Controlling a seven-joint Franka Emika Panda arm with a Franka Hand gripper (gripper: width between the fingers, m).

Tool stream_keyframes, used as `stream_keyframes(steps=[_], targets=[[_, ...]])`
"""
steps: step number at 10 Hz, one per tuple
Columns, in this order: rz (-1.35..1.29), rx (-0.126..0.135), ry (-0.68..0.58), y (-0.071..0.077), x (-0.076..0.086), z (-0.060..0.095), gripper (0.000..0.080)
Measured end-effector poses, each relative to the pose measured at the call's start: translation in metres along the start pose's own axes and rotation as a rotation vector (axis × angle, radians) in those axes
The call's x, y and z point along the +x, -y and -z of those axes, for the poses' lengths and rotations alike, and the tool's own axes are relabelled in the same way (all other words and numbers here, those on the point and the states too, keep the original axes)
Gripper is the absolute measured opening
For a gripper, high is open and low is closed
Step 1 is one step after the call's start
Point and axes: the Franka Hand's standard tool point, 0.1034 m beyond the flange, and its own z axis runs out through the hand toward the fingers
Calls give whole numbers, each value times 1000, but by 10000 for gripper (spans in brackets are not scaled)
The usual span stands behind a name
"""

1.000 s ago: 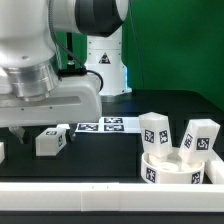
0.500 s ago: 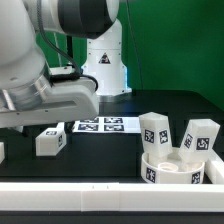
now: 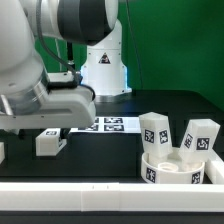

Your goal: Assemble stool

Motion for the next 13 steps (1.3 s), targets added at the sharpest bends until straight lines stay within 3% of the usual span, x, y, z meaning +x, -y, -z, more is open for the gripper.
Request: stream_keyframes(steps=[1,4,8,11,13], targets=[[-27,-1,13,0,0,-7,649],[-25,5,47,2,-5,-9,649],[-21,18,271,1,-5,-10,649],[-21,16,302,2,-4,-14,649],[-5,8,299,18,-9,-30,649]])
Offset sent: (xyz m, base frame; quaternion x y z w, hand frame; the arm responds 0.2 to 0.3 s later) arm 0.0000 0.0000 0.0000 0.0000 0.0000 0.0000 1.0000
